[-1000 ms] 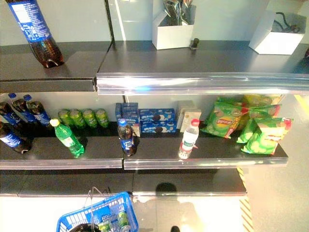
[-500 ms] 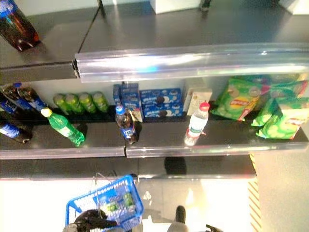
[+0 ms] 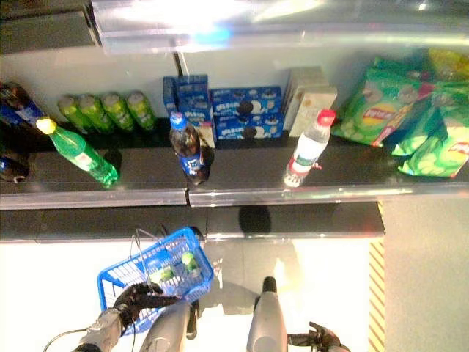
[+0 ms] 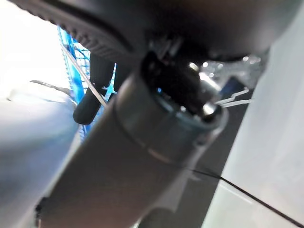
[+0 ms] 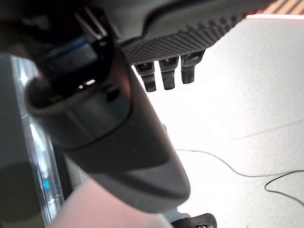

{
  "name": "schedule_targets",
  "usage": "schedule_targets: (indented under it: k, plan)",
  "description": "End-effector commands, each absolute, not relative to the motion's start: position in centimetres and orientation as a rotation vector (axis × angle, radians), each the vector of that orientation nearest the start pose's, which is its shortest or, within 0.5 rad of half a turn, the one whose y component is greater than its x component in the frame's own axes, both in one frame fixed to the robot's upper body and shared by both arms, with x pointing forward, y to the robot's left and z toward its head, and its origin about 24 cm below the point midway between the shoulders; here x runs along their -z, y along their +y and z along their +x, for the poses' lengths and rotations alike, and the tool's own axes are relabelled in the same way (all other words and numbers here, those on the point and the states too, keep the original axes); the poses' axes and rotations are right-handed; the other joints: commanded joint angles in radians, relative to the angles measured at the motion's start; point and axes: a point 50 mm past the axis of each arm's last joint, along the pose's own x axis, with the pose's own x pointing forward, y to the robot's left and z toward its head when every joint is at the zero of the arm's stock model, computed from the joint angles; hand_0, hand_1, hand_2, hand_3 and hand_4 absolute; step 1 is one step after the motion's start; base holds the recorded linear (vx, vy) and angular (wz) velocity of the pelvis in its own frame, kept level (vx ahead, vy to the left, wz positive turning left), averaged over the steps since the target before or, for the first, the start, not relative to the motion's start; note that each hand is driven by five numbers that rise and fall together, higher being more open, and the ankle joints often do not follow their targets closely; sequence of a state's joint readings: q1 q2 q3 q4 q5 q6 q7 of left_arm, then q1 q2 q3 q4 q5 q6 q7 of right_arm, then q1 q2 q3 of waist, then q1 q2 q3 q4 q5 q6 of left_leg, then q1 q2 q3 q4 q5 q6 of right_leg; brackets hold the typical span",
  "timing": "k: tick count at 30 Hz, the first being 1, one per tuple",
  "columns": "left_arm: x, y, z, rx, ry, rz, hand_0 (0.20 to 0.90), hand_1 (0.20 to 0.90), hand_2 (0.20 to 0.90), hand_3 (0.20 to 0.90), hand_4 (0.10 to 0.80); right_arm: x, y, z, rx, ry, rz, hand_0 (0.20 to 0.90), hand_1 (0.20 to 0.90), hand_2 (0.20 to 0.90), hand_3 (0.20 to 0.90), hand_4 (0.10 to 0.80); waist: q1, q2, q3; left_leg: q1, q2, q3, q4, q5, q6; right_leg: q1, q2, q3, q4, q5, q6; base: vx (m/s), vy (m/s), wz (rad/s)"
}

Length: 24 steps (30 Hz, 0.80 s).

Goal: Pick up the drink and place into the basket.

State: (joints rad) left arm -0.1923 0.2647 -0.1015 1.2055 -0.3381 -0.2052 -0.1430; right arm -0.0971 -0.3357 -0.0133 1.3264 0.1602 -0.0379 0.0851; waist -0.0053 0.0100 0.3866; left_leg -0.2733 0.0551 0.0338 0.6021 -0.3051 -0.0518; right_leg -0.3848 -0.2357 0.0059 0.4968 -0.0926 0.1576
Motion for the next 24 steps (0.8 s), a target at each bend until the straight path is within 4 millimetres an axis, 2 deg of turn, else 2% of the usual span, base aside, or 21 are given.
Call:
schedule_targets:
  k: [1,4,7,18,20,24]
  plan:
    - [12.4,25.3,16.1,-0.097,0.792,0.005,0.3,0.3,0.3,0.2,0.1,14.3,-28.1,10.9,0.261,1.131,-0.088,0.9,0.9,0.9,0.9,0.8,0.01,-0.025,-0.015,-0.053,0.0,-0.056,0.057,0.037,0.036,0.026,-0.014,0.033,0.184,-0.073,-0.073,0.0,0.0,0.0]
    - [12.5,25.3,15.8,-0.098,0.792,0.0,0.3,0.3,0.3,0.2,0.1,14.2,-28.3,10.9,0.272,1.114,-0.086,0.9,0.9,0.9,0.9,0.8,0.005,-0.026,-0.008,-0.083,0.013,-0.051,0.14,-0.006,0.043,-0.012,-0.014,0.046,0.267,-0.112,-0.085,0.0,0.0,0.0]
    - [12.5,25.3,15.7,-0.098,0.794,0.001,0.3,0.3,0.3,0.2,0.1,14.1,-28.4,11.0,0.277,1.1,-0.081,0.9,0.9,0.9,0.9,0.8,0.001,-0.027,-0.002,-0.097,0.022,-0.053,0.178,-0.024,0.046,-0.045,-0.008,0.059,0.321,-0.119,-0.085,0.002,-0.002,-0.06]
    - [12.5,25.4,15.3,-0.1,0.794,0.001,0.3,0.3,0.3,0.2,0.1,13.9,-28.7,10.9,0.284,1.039,-0.054,0.9,0.9,0.9,0.9,0.8,-0.013,-0.02,0.009,-0.114,0.024,-0.054,0.222,-0.046,0.042,-0.091,0.008,0.091,0.383,-0.132,-0.073,0.001,-0.001,0.01]
    - [12.7,25.6,14.8,-0.106,0.807,0.002,0.3,0.3,0.3,0.2,0.1,13.7,-28.6,11.3,0.277,1.011,-0.05,0.9,0.9,0.9,0.9,0.8,-0.017,-0.018,0.009,-0.106,0.026,-0.05,0.221,-0.045,0.038,-0.089,0.009,0.093,0.389,-0.136,-0.072,0.0,0.0,0.0]
    - [12.8,25.7,14.3,-0.111,0.814,-0.006,0.3,0.3,0.3,0.2,0.1,13.7,-28.5,10.9,0.262,1.012,-0.061,0.9,0.9,0.9,0.9,0.8,-0.022,-0.018,0.003,-0.085,0.027,-0.045,0.207,-0.044,0.031,-0.074,0.006,0.096,0.382,-0.137,-0.065,0.018,0.011,0.0]
